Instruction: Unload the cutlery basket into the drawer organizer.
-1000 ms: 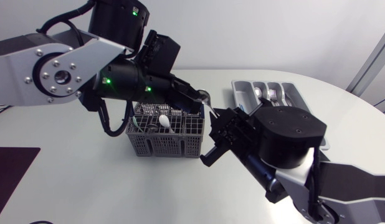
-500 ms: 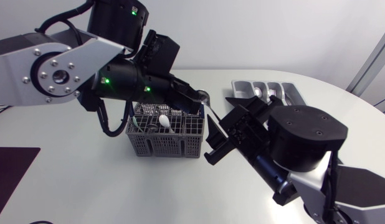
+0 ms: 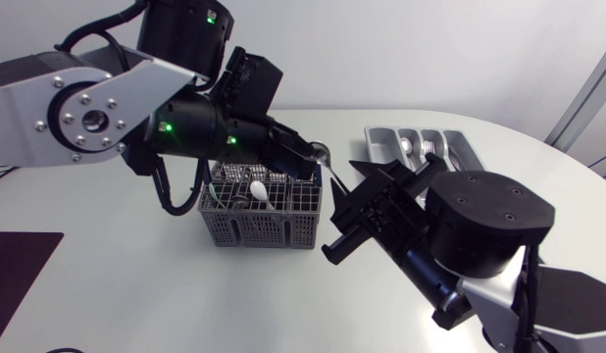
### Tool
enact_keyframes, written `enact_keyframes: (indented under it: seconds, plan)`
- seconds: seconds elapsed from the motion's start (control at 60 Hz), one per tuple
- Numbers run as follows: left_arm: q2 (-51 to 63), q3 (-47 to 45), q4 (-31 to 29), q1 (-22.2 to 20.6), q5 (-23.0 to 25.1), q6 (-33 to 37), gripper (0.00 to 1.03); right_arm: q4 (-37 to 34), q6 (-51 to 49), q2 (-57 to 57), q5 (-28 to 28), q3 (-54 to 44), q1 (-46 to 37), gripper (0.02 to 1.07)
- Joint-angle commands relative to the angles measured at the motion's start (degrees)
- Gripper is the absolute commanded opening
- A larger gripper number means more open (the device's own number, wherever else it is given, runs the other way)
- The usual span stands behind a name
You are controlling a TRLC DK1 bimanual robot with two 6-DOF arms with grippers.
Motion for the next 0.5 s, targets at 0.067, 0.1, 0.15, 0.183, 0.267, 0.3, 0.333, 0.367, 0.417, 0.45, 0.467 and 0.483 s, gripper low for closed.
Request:
enact_keyframes:
  seconds: [0.067, 0.1, 0.15, 0.183, 0.267, 0.3, 0.333, 0.367, 0.417, 0.45, 0.467, 0.483]
  plan:
    - [0.92, -0.03, 0.45, 0.03, 0.16, -1.5, 0.04, 0.45, -0.3, 0.04, 0.79, -1.28, 0.54, 0.29]
    - [1.19, -0.03, 0.54, 0.03, 0.16, -1.5, 0.04, 0.45, -0.3, 0.13, 0.79, -1.37, 0.63, 0.26]
    - [1.54, -0.03, 0.63, 0.03, 0.16, -1.5, 0.04, 0.45, -0.22, 0.13, 0.79, -1.37, 0.81, 0.24]
    - [1.62, -0.12, 0.63, 0.03, 0.16, -1.5, 0.04, 0.45, -0.22, 0.31, 0.79, -1.37, 0.89, 0.24]
    - [1.98, -0.03, 0.8, -0.06, 0.16, -1.59, 0.04, 0.45, -0.13, 0.39, 0.7, -1.54, 1.16, 0.22]
    - [2.06, -0.03, 0.98, -0.06, 0.16, -1.59, 0.04, 0.45, -0.13, 0.48, 0.7, -1.63, 1.25, 0.22]
    - [2.24, -0.03, 1.07, -0.06, 0.16, -1.59, 0.04, 0.45, -0.13, 0.48, 0.7, -1.72, 1.25, 0.22]
    - [2.42, -0.03, 1.15, 0.03, 0.16, -1.5, 0.04, 0.45, -0.22, 0.48, 0.7, -1.72, 1.25, 0.21]
    - [2.5, -0.03, 1.15, 0.03, 0.16, -1.5, 0.04, 0.45, -0.13, 0.57, 0.62, -1.81, 1.25, 0.21]
    - [2.5, -0.03, 1.15, 0.03, 0.16, -1.5, 0.04, 0.36, -0.13, 0.57, 0.62, -1.89, 1.25, 0.21]
    - [2.5, -0.03, 1.15, 0.03, 0.16, -1.5, 0.04, 0.36, -0.13, 0.57, 0.62, -1.89, 1.25, 0.21]
    - [2.5, -0.03, 1.24, 0.03, 0.16, -1.5, 0.04, 0.36, -0.13, 0.57, 0.62, -1.98, 1.25, 0.21]
